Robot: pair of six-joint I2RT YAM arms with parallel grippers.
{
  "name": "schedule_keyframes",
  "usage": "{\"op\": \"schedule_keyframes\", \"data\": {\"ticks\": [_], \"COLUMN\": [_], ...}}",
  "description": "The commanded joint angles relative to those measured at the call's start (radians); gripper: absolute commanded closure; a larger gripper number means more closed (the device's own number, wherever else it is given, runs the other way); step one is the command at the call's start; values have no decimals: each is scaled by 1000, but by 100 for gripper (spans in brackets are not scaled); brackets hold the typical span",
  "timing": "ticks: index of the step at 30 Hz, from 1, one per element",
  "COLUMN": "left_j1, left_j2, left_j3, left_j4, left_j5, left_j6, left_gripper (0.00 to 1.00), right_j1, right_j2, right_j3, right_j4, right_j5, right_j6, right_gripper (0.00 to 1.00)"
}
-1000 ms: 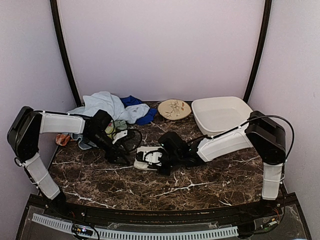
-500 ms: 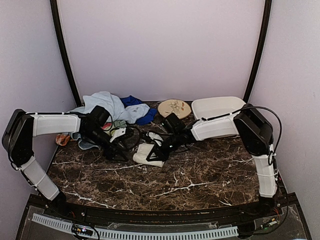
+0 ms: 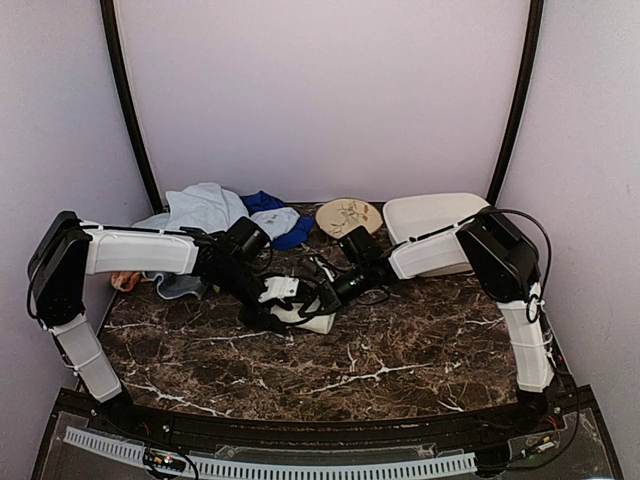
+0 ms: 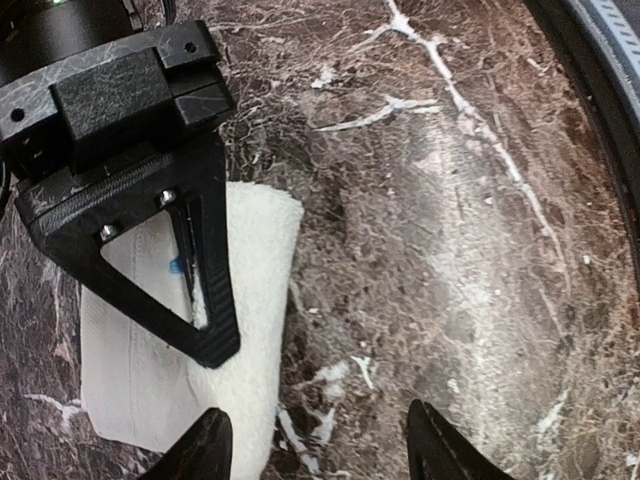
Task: Roll the towels
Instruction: Roll the towel at the center of the board.
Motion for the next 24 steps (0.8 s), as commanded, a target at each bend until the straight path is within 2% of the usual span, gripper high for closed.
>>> {"op": "schedule_keyframes", "data": {"ticks": [1, 9, 16, 18, 21, 24], "left_j1": [-24, -28, -27, -27, -26, -23], "left_j2": [67, 139, 184, 196, 214, 245], "left_j3": [41, 26, 13, 14, 19, 41], "left_j4": [63, 133, 156, 131, 102, 68], "left_j5": [-134, -213, -234, -215, -196, -183], "left_j6": [48, 56, 62, 63, 61, 48], "left_gripper": [39, 49, 70, 71, 61, 59], "right_j1": [-10, -18, -25, -37, -56, -68], "right_j2": [52, 65, 29, 5, -33, -53], "right_j3": [-28, -4, 10, -1, -16, -23], "right_j4": [-65, -92, -50, -9, 7, -30], "right_j5": [23, 18, -1, -10, -3, 0], "right_j6": [64, 76, 112, 140, 143, 115], "right_gripper": [100, 99, 87, 84, 81, 80]}}
